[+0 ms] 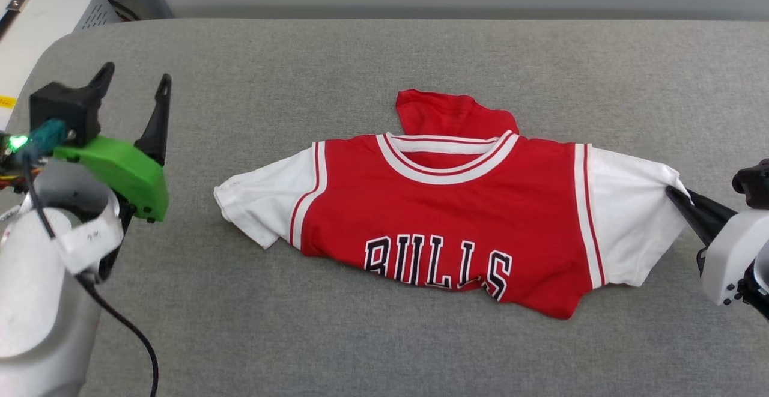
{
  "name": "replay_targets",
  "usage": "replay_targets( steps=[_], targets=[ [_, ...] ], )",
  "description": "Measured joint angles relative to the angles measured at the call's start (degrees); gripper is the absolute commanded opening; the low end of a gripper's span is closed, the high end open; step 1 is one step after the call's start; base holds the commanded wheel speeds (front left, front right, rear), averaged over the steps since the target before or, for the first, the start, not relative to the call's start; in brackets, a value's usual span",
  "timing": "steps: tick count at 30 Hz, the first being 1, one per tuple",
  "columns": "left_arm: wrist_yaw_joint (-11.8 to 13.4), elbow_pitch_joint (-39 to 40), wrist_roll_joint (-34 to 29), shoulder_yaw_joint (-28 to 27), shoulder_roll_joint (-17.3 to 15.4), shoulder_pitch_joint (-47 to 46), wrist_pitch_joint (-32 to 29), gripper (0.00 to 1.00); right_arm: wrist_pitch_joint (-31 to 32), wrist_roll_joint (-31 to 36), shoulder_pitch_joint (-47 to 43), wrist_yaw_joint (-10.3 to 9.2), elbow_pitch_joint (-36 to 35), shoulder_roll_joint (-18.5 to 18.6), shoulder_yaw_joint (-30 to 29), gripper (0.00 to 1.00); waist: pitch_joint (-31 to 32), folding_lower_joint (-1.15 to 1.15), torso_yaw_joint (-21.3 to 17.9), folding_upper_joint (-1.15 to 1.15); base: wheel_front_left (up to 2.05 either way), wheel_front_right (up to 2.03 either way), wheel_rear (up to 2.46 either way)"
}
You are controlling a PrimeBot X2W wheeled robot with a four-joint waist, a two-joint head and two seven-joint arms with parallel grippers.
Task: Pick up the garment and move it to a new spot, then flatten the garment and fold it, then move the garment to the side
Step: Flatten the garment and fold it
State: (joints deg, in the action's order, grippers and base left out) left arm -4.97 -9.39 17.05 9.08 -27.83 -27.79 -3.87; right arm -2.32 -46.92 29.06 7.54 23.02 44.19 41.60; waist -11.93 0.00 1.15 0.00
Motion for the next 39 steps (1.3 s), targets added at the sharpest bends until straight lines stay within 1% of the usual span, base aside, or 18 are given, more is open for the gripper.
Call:
replay_targets(
  steps=[2,4,8,11,15,16,20,22,29,30,35,39],
  targets=[
    [-1.29,-0.68,1.58,2.32,-1.45,-2.48,-7.38,1.0,0.47,0.74,-1.07,0.0,-0.85,-0.04,-1.87,0.0,-0.48,0.0,-0.28,0.0,0.0,0.0,0.0],
    [-1.88,-1.14,4.92,4.27,-1.96,-4.74,-13.68,1.0,1.11,1.53,-1.78,0.0,-1.78,-0.21,-3.37,0.0,-1.0,0.0,-0.54,0.0,0.0,0.0,0.0],
    [-2.36,-2.74,10.69,9.53,-4.26,-9.05,-26.15,1.0,2.54,3.53,-2.86,0.0,-3.86,-0.96,-6.41,0.0,-2.3,0.0,-1.1,0.0,0.0,0.0,0.0],
    [-2.37,-4.01,16.01,14.22,-6.04,-11.2,-33.65,1.0,4.01,4.75,-3.37,0.0,-5.48,-1.9,-8.04,0.0,-3.41,0.0,-1.58,0.0,0.0,0.0,0.0],
    [-2.37,-6.73,21.63,18.86,-7.87,-13.67,-40.22,1.0,5.71,6.61,-3.49,0.0,-7.67,-2.96,-9.94,0.0,-5.08,0.0,-2.3,0.0,0.0,0.0,0.0],
    [-2.37,-8.64,24.04,22.5,-9.07,-15.28,-43.22,1.0,6.71,7.53,-3.51,0.0,-9.0,-3.6,-11.02,0.0,-6.39,0.0,-2.86,0.0,0.0,0.0,0.0],
    [-2.37,-11.62,25.19,27.1,-9.84,-17.01,-44.59,1.0,7.95,8.79,-3.51,0.0,-10.43,-4.22,-12.13,0.0,-8.13,0.0,-3.59,0.0,0.0,0.0,0.0],
    [-2.37,-13.55,26.44,28.43,-9.77,-17.24,-44.59,1.0,8.4,9.23,-3.51,0.0,-10.88,-4.5,-12.51,0.0,-8.82,0.0,-3.93,0.0,0.0,0.0,0.0],
    [-2.37,-17.23,28.36,34.31,-10.66,-19.49,-43.12,1.0,9.15,9.98,-3.65,0.0,-11.93,-5.24,-13.46,0.0,-10.11,0.0,-4.92,0.0,0.0,0.0,0.0],
    [-2.37,-17.39,28.72,34.97,-10.83,-19.7,-42.07,0.0,9.16,10.0,-3.78,0.0,-12.01,-5.26,-13.65,0.0,-10.12,0.0,-4.91,0.0,0.0,0.0,0.0],
    [-2.42,-18.82,29.31,38.02,-10.71,-20.34,-35.84,0.0,9.04,10.46,-4.41,0.0,-12.18,-5.36,-14.12,0.0,-9.39,0.0,-4.59,0.0,0.0,0.0,0.0],
    [-2.44,-19.38,29.08,39.44,-10.61,-20.52,-29.38,0.0,7.4,11.0,-4.42,0.0,-12.17,-5.3,-14.9,0.0,-7.65,0.0,-4.08,0.0,0.0,0.0,0.0]
  ],
)
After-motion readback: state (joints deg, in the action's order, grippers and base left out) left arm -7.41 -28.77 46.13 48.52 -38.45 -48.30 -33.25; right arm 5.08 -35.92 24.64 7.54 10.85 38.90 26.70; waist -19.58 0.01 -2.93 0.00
